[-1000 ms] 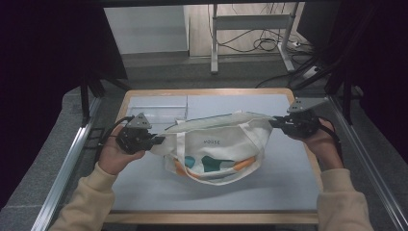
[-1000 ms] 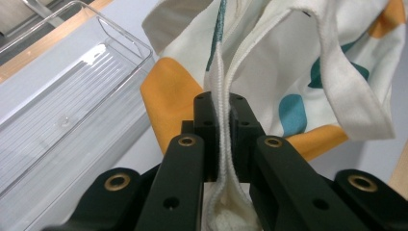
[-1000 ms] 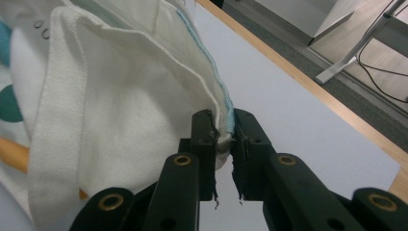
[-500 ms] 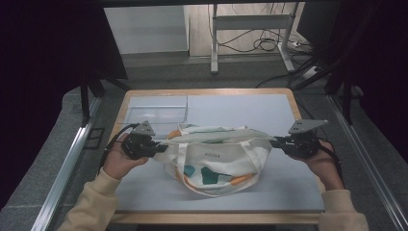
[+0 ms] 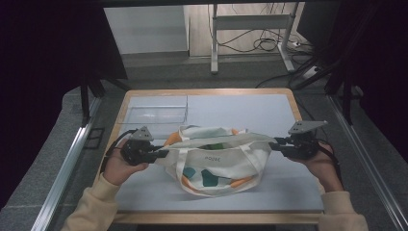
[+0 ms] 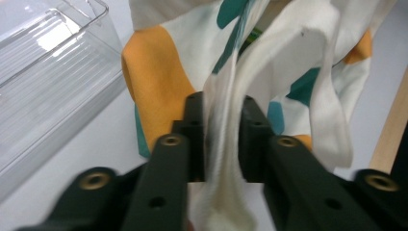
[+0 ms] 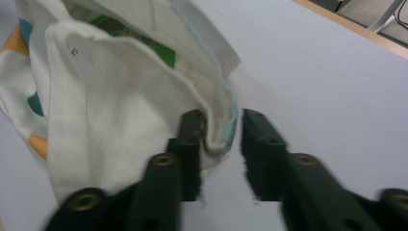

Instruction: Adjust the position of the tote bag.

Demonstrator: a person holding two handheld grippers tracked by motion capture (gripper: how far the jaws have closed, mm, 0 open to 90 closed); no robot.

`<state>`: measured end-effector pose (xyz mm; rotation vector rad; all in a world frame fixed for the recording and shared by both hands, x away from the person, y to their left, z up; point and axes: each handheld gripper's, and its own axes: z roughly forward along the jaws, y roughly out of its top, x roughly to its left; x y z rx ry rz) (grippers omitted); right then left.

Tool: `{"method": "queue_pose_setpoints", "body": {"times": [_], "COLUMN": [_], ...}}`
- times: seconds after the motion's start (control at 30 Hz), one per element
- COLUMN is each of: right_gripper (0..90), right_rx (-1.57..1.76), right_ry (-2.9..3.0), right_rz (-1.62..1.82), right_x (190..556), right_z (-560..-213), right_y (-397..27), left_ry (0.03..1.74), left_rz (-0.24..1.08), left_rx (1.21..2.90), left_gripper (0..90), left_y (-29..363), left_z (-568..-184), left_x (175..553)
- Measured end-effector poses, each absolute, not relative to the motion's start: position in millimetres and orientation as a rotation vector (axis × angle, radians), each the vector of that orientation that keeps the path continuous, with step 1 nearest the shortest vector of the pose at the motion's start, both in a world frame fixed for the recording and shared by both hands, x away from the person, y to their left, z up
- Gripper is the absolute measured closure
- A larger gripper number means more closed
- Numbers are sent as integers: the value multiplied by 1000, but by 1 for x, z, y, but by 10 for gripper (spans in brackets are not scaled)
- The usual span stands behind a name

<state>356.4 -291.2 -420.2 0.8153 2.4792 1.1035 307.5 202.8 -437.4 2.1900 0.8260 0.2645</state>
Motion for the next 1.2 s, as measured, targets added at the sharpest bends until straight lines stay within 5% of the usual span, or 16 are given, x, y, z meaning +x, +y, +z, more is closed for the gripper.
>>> {"method": "queue_pose_setpoints", "body": {"times": [0.13, 0.3, 1.2], "right_gripper": [396, 321, 342], "right_rx": [859, 908, 925], "right_ry": [2391, 2377, 2322], "right_rz": [1157, 1200, 1280], "right_x": [353, 351, 305], "right_z": [-411, -398, -410], "right_y": [-290, -275, -215], "left_ry": [838, 870, 852], "left_rz": [291, 317, 357], "left_rx": [2150, 2092, 2047], "left_gripper": [575, 426, 376], "left_y": [206, 204, 196], "left_z": [-427, -414, -417], "left_x": [304, 301, 289]}}
